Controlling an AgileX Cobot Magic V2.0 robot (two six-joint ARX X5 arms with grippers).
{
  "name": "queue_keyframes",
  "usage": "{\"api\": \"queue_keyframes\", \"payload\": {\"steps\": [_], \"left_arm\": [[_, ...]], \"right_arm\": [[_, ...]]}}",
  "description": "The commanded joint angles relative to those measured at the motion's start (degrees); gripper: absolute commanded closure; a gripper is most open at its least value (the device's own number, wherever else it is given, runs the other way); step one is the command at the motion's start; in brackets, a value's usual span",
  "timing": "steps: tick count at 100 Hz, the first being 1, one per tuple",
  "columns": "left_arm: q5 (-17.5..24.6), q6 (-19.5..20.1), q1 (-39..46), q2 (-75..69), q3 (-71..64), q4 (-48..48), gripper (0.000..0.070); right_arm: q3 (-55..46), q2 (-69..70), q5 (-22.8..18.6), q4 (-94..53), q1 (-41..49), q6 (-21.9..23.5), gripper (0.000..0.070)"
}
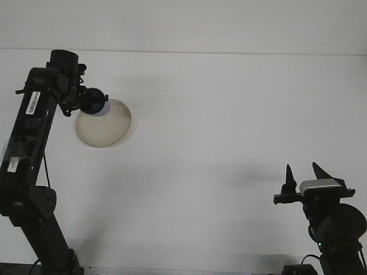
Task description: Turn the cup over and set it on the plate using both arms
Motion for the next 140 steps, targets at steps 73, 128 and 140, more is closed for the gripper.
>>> {"api": "queue_keyframes", "payload": {"steps": [73, 128, 140], "left_arm": [[-1.8, -0.4, 1.5, 11.7, 1.4, 0.2, 0.069], [-1.8, -1.0, 1.8, 14.0, 1.4, -0.1, 0.0326], [-1.8, -1.0, 1.8, 13.9, 1.5, -0.1, 0.0317]], "right_arm": [[0.5, 0.1, 0.0, 0.6, 0.0, 0.2, 0.0255], [0.5, 0.1, 0.0, 0.5, 0.0, 0.2, 0.0255], [0.5, 0.1, 0.0, 0.5, 0.0, 0.2, 0.0255]]}}
